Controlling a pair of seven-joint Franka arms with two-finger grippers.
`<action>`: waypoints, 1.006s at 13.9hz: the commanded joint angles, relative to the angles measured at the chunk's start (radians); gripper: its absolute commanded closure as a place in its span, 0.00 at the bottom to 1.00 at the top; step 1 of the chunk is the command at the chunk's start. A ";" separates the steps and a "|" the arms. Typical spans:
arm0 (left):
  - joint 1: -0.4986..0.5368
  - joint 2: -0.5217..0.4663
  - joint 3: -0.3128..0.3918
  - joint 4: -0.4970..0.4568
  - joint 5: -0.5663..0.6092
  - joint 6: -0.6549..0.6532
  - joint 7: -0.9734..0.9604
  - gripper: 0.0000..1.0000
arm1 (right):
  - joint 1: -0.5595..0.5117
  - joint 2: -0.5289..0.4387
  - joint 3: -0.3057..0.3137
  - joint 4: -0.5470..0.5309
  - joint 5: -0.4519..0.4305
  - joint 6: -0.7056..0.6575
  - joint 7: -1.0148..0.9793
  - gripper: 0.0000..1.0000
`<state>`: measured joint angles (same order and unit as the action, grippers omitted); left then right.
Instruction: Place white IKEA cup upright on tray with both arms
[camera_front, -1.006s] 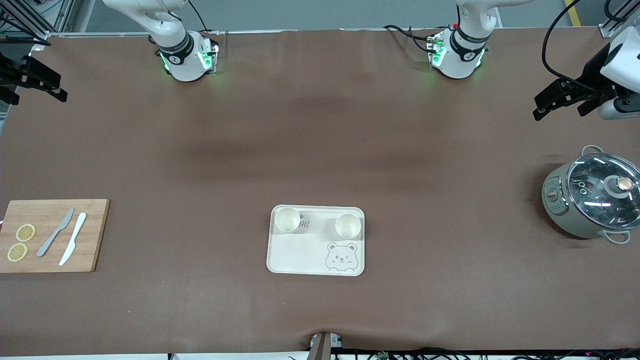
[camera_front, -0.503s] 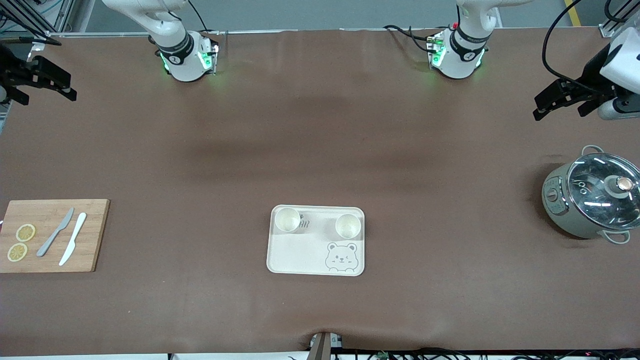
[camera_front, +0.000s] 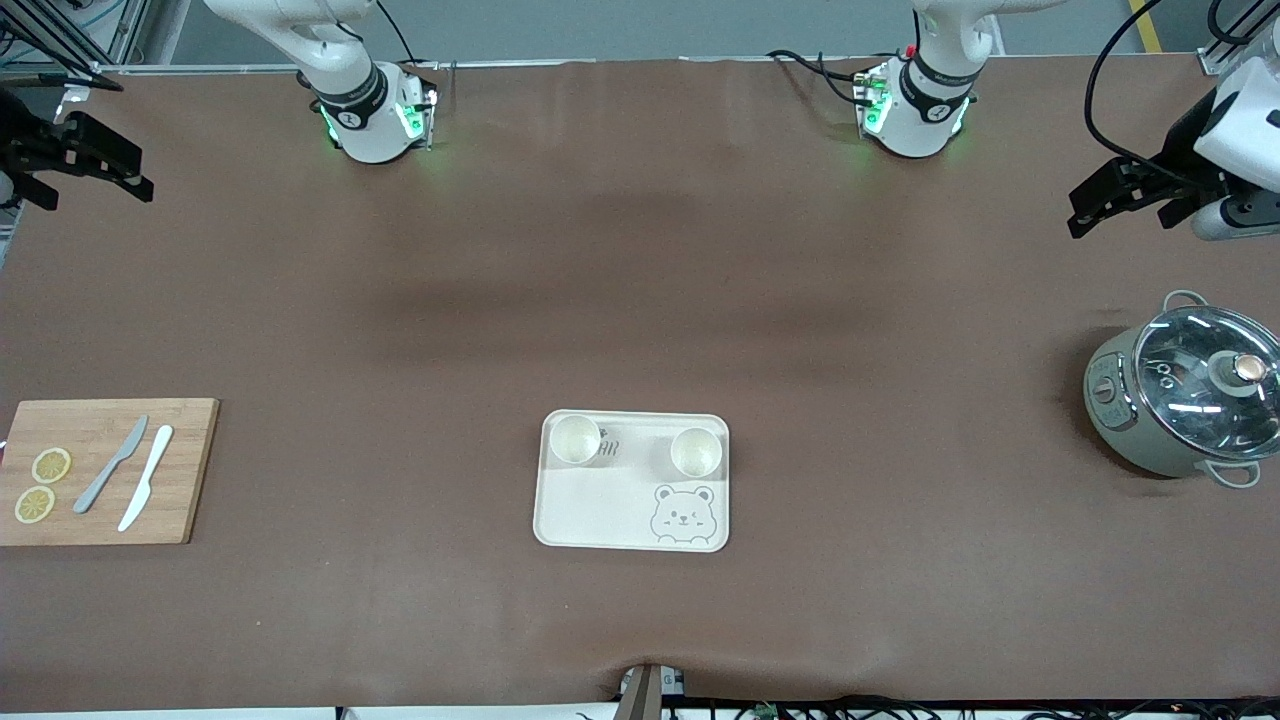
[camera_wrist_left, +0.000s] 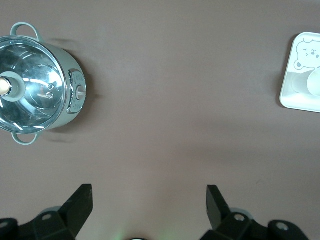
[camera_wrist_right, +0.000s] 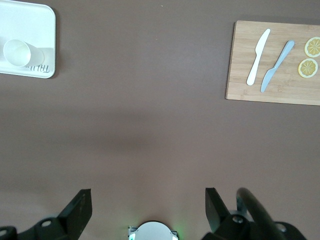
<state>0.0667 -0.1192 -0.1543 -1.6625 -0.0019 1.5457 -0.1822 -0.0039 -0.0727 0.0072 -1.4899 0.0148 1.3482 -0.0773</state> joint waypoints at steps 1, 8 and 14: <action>0.004 -0.011 -0.010 -0.008 0.025 -0.010 -0.011 0.00 | 0.007 -0.009 0.000 -0.004 -0.021 -0.003 -0.010 0.00; 0.005 0.006 -0.008 0.007 0.065 -0.016 -0.003 0.00 | 0.007 -0.009 0.000 -0.003 -0.016 -0.003 -0.010 0.00; 0.007 0.026 -0.001 0.052 0.054 -0.016 0.003 0.00 | 0.005 -0.009 0.000 -0.003 -0.016 -0.004 -0.010 0.00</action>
<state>0.0702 -0.1063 -0.1517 -1.6467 0.0411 1.5390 -0.1823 -0.0036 -0.0727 0.0073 -1.4899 0.0148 1.3482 -0.0782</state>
